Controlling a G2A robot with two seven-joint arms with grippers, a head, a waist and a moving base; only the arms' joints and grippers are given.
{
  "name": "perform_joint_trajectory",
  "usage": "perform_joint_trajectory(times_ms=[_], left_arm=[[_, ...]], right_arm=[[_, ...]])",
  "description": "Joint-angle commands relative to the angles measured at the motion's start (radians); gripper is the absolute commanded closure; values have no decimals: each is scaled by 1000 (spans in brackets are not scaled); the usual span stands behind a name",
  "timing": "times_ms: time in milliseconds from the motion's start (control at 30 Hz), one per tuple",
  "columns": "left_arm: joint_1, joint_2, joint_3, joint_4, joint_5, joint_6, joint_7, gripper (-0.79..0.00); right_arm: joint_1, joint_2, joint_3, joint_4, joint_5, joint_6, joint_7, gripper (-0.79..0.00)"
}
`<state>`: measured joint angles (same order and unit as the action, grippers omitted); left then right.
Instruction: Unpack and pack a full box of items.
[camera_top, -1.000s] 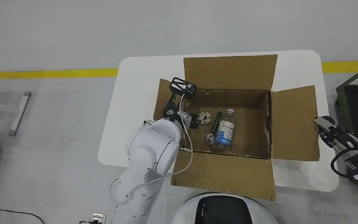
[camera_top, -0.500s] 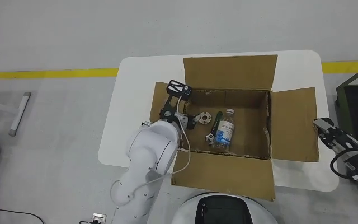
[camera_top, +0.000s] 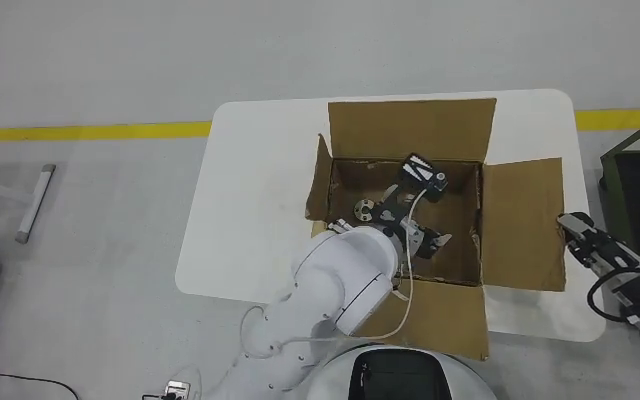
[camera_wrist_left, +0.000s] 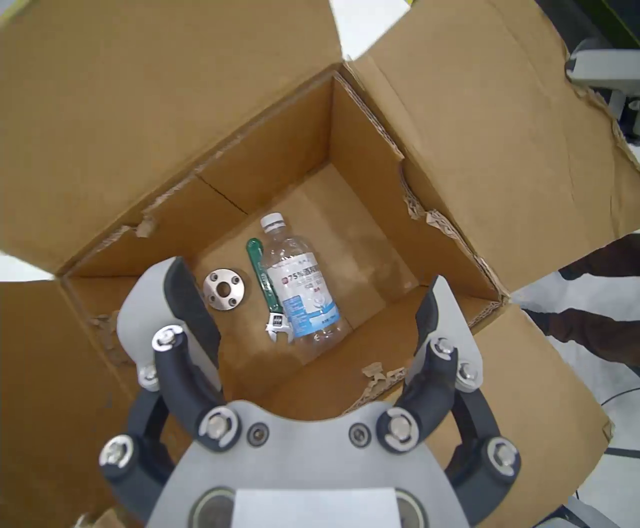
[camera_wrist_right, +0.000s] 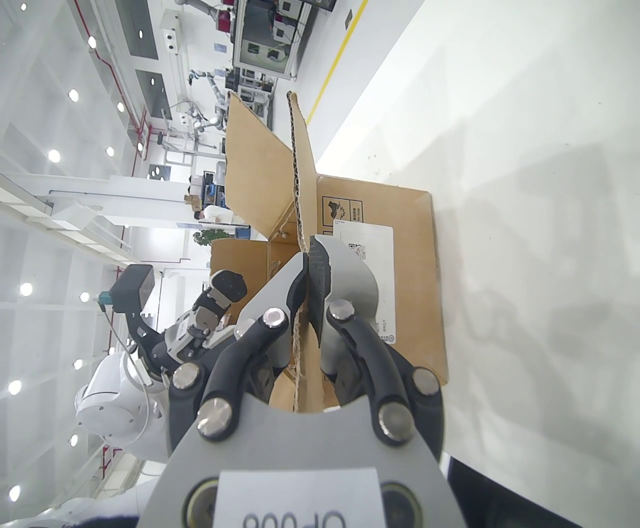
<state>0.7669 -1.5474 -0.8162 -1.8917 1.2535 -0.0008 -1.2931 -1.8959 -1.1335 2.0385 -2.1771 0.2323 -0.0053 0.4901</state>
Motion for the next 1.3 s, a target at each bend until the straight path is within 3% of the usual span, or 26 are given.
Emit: perform_joint_trajectory(times_ms=[0,400,533,900,1033,1167,1267], left_arm=[[0,-1,4,4,0,2,1,-785],[4,-1,5,6,0,1,8,-785],[22,-3,40,24,47,0,25,-785],[-38,-55,143,215,121,178,-97,-785],[-50,-73,157,288,115,211,-92,-628],[-62,-89,168,348,124,231,-83,-600],[-69,-99,168,393,129,245,-74,-631]], right_arm=[[-4,-1,2,-1,1,-1,-3,0],[-12,-6,-6,-1,3,-7,-7,0],[-9,-7,-7,1,2,-7,-3,0],[-10,-9,0,-3,-2,-6,1,0],[-12,-10,3,-5,-1,-6,1,0],[-12,-11,2,-5,-2,-6,2,0],[-11,-12,-2,-4,-2,-5,2,0]])
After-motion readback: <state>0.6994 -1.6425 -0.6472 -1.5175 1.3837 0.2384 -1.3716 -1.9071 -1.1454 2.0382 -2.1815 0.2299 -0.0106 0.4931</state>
